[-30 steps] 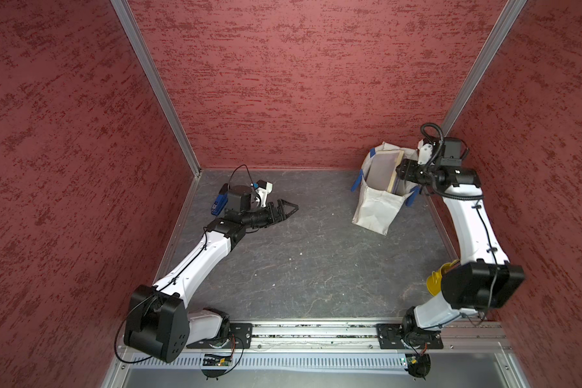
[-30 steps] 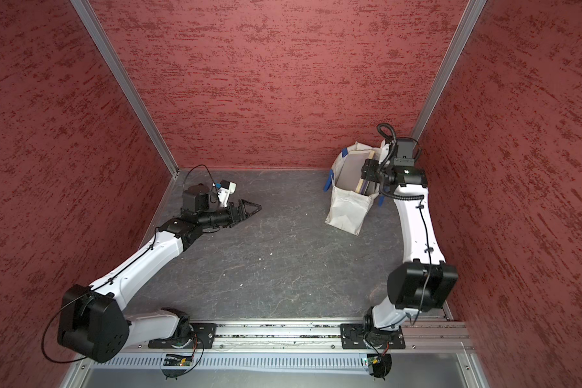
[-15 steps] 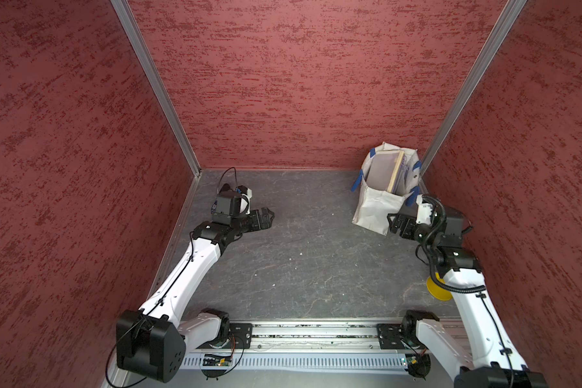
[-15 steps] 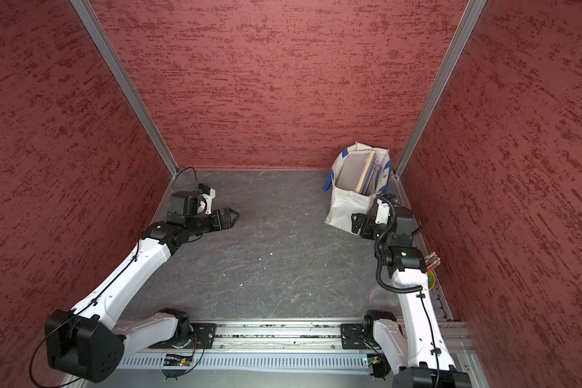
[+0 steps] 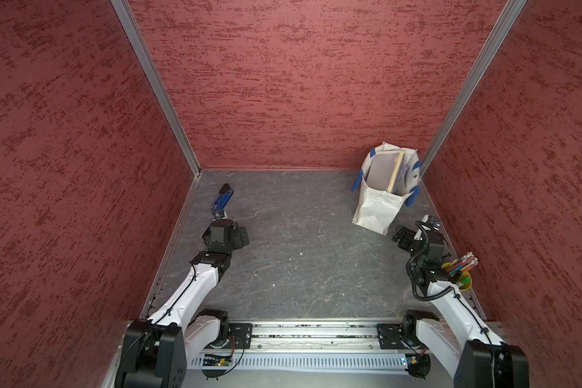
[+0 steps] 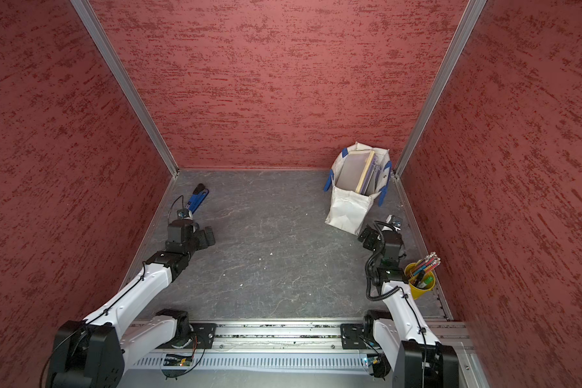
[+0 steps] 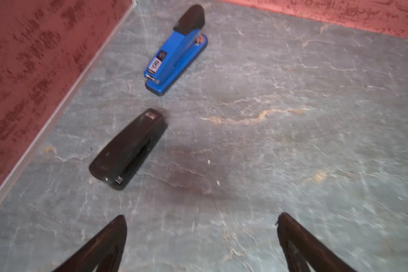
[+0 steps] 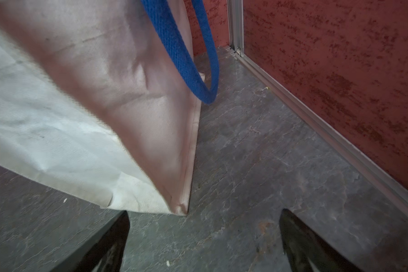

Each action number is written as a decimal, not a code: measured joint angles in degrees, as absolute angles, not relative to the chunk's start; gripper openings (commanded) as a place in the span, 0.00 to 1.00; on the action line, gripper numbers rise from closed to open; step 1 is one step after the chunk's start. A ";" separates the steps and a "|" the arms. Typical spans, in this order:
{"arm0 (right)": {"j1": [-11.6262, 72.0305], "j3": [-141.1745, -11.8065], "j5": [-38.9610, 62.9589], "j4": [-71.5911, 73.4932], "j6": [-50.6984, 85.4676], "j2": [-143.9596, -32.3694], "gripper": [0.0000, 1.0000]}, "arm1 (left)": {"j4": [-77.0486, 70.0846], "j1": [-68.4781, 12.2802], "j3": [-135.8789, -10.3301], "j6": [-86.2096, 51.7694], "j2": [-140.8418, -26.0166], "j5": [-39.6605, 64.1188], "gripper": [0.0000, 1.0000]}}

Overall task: Put the pencil pouch into the canvas bag
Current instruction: Reset both arms

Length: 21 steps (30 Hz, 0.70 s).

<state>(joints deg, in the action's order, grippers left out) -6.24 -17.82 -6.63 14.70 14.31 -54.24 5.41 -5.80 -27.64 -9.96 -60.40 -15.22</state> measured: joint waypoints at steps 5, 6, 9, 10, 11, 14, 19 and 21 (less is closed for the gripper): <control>-6.44 -13.98 -6.66 32.34 10.31 -64.62 0.99 | -10.92 -3.75 -22.50 -7.44 -67.99 -15.29 0.99; -6.59 -13.80 -6.46 35.77 9.96 -67.51 0.99 | -13.47 -3.49 -22.41 -6.90 -70.08 -15.25 0.99; -6.72 -13.80 -5.39 43.40 8.97 -74.06 0.99 | -21.76 -2.48 -22.79 -5.10 -75.26 -13.82 0.99; -6.72 -13.98 -4.97 46.06 8.67 -76.25 0.99 | -24.01 -2.00 -23.38 -4.54 -76.99 -13.15 0.99; -6.74 -14.22 -4.56 48.12 8.47 -78.04 0.99 | -25.93 -1.54 -24.10 -4.05 -78.56 -12.43 0.99; -6.81 -14.98 -2.68 53.43 7.60 -82.54 0.99 | -33.34 -0.40 -25.71 -2.90 -83.64 -10.04 0.99; -6.79 -13.58 -1.41 64.05 6.98 -87.46 0.99 | -41.10 0.12 -23.75 -2.44 -85.60 -7.44 0.99; -6.35 -13.23 -1.83 65.01 6.70 -88.33 0.99 | -43.33 0.27 -22.90 -2.44 -85.82 -6.96 0.99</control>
